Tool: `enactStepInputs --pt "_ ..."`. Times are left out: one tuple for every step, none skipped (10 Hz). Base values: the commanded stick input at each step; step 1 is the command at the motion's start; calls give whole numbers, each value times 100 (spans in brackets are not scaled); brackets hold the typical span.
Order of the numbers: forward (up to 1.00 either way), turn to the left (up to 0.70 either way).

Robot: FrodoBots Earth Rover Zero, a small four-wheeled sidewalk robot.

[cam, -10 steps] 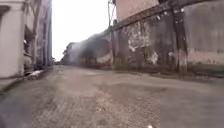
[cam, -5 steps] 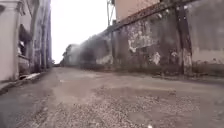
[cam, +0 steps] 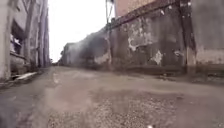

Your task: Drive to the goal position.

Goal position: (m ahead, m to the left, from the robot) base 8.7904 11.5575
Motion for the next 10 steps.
enactStepInputs --pt "50 0" --pt "50 0" --pt "50 -5" --pt "50 -41" --pt "50 -27" --pt "50 0" --pt "50 0" --pt "50 0" --pt "50 0" --pt "50 0"
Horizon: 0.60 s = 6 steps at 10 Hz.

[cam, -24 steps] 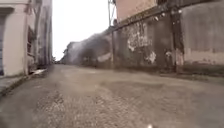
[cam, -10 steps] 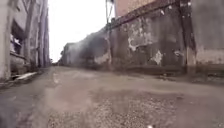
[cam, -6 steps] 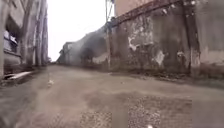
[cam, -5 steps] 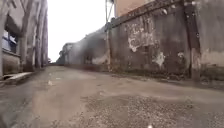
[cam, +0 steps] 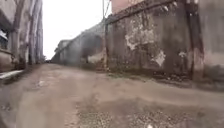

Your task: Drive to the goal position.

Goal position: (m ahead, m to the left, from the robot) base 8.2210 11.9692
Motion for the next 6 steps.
enactStepInputs --pt "50 0" --pt "50 0" --pt "50 0" --pt "50 0" --pt "50 0" --pt "50 0"
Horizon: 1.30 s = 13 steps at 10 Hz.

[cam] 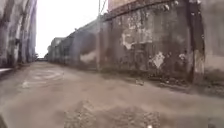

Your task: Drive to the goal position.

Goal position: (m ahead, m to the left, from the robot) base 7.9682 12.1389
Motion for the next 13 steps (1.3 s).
enactStepInputs --pt "50 0" --pt "50 0" --pt "50 0" --pt "50 0" --pt "50 0" --pt "50 0" --pt "50 0" --pt "50 0" --pt "50 5" --pt "50 41" --pt "50 50" --pt "50 9" --pt "50 1"
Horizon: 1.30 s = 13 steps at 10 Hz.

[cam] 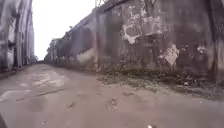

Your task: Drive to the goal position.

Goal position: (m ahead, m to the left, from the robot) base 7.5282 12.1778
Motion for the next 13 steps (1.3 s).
enactStepInputs --pt "50 0" --pt "50 0" --pt "50 0" --pt "50 0" --pt "50 0" --pt "50 0" --pt "50 0" --pt "50 0" --pt "50 0" --pt "50 0" --pt "50 0" --pt "50 0" --pt "50 0"
